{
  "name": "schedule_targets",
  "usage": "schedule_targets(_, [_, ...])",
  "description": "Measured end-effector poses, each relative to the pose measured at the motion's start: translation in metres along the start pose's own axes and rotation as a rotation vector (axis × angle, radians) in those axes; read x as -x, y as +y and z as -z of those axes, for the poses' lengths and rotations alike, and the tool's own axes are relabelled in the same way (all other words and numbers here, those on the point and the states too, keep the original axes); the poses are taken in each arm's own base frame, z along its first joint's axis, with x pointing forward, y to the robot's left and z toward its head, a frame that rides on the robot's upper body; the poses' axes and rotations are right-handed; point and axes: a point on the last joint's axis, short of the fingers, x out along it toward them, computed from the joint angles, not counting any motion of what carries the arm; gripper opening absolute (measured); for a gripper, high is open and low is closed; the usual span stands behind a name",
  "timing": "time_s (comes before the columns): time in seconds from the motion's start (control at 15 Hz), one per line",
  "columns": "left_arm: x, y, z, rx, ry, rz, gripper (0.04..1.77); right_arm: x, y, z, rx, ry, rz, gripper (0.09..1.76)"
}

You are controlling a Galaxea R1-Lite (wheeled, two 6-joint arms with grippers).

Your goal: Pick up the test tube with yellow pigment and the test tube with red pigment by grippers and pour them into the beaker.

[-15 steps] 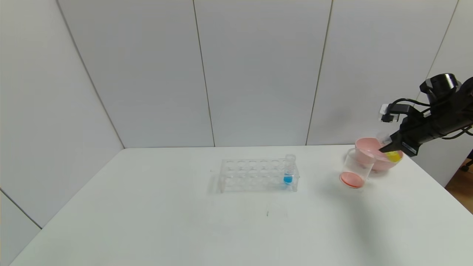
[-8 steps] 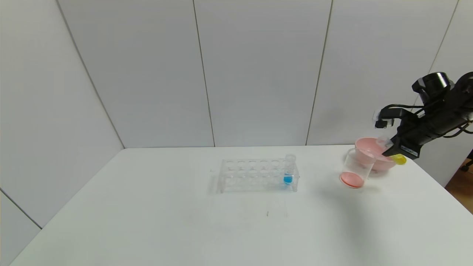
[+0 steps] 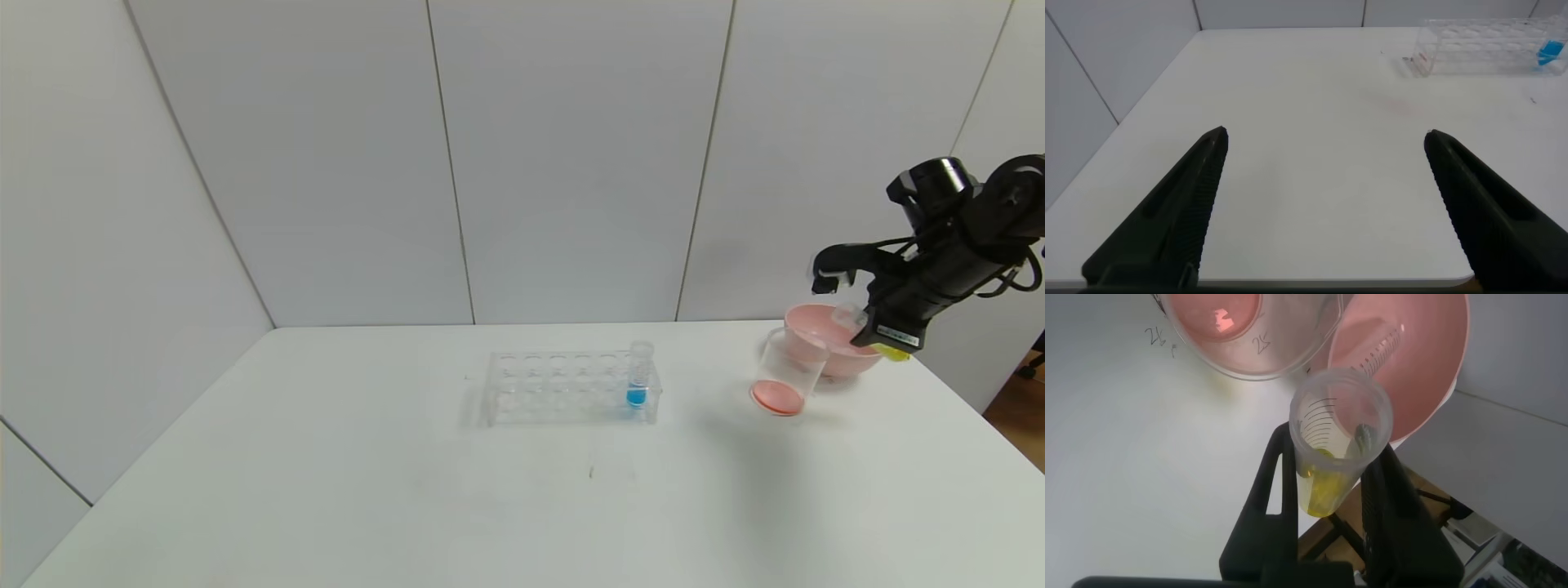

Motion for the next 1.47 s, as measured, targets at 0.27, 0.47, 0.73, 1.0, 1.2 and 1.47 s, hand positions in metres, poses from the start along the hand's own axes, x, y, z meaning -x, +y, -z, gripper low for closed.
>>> schedule_targets(0.27, [0.0,0.0,0.0,0.0,0.0,0.0,1.72,0.001,0.003,-0.006,0.048,0.069,0.038,0.5])
schedule_targets(0.47, [0.0,0.0,0.0,0.0,0.0,0.0,1.72,0.001,0.005,-0.009,0.074,0.116,0.063,0.5])
schedule_targets(0.73, [0.0,0.0,0.0,0.0,0.0,0.0,1.72,0.0,0.009,-0.017,0.121,0.18,0.093,0.5])
schedule_targets(1.0, [0.0,0.0,0.0,0.0,0.0,0.0,1.72,-0.008,0.014,-0.026,0.144,0.223,0.119,0.5])
schedule_targets(1.2, [0.0,0.0,0.0,0.0,0.0,0.0,1.72,-0.015,0.018,-0.033,0.163,0.247,0.123,0.5])
schedule_targets(1.47, [0.0,0.0,0.0,0.0,0.0,0.0,1.72,-0.019,0.023,-0.039,0.19,0.268,0.124,0.5])
